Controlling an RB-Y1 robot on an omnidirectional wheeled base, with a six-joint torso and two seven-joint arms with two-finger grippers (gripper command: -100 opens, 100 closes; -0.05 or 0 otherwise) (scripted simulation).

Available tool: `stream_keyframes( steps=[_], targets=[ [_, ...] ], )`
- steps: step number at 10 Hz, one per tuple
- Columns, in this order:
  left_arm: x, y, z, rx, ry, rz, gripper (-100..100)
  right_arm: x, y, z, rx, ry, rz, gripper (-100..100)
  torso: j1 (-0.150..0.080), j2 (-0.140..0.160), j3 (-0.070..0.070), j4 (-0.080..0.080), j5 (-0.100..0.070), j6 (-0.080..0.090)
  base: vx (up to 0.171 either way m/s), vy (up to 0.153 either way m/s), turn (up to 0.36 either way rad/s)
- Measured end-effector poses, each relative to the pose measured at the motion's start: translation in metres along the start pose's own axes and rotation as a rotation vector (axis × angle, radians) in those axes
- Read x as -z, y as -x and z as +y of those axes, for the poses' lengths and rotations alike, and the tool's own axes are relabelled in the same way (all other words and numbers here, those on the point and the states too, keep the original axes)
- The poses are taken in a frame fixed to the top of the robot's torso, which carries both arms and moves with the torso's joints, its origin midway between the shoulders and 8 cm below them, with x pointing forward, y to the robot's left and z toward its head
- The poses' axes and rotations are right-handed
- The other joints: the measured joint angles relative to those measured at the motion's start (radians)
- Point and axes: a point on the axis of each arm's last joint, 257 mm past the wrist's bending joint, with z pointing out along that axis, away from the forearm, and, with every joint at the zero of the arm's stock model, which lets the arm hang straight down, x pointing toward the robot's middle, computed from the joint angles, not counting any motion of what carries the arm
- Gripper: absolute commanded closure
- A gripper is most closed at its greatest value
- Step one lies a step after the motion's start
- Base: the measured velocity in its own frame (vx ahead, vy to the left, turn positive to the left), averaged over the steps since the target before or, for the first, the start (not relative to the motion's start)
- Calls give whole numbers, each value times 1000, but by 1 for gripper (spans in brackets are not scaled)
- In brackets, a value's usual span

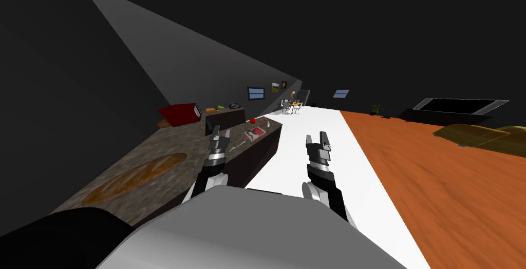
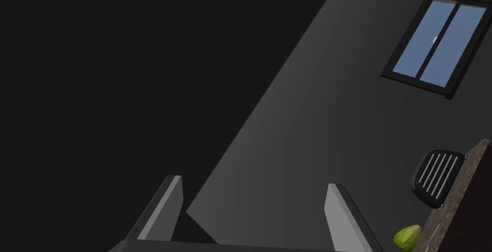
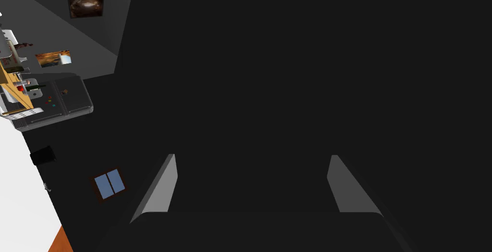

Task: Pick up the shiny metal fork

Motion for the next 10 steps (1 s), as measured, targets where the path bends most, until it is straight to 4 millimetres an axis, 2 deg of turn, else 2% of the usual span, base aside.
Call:
stream_keyframes(
  steps=[4,10],
  targets=[
    [3,5,17,-61,94,64,-100,0,0,0,0,0,0,0,-1,0,0,0,0,0,2,-15,-29],
    [10,30,43,-123,244,67,-100,0,0,0,0,0,0,0,-1,0,0,0,0,0,4,-13,-23]
  ],
)
